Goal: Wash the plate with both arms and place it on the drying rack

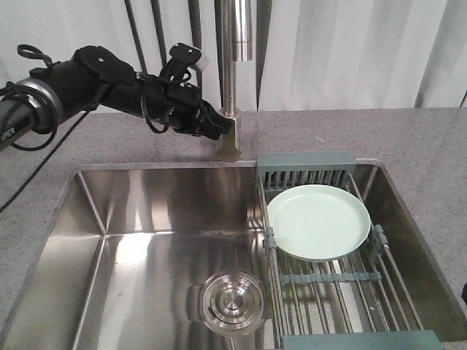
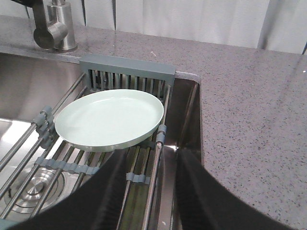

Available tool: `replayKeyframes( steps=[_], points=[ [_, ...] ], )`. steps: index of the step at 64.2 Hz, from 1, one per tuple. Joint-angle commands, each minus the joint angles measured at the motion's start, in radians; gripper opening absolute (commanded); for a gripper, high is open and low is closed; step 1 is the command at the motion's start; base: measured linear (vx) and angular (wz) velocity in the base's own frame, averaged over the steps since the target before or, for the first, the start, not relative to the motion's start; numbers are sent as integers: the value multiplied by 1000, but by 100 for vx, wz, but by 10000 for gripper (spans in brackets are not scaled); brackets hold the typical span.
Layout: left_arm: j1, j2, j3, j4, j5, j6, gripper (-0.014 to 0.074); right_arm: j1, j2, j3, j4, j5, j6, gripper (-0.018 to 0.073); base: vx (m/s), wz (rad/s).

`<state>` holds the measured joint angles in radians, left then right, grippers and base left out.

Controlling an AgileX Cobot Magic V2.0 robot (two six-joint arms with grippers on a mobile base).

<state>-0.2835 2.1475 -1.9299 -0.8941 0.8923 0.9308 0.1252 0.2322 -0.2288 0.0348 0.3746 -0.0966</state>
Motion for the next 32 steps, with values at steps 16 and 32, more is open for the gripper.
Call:
replayKeyframes(
  steps=[16, 32],
  points=[
    [5, -223, -32, 685, 21, -563, -6, -4, 9, -25, 0, -69, -2, 256, 0, 0],
    [5, -356, -32, 1003, 42, -784, -6, -4, 9, -25, 0, -69, -2, 256, 0, 0]
  ],
)
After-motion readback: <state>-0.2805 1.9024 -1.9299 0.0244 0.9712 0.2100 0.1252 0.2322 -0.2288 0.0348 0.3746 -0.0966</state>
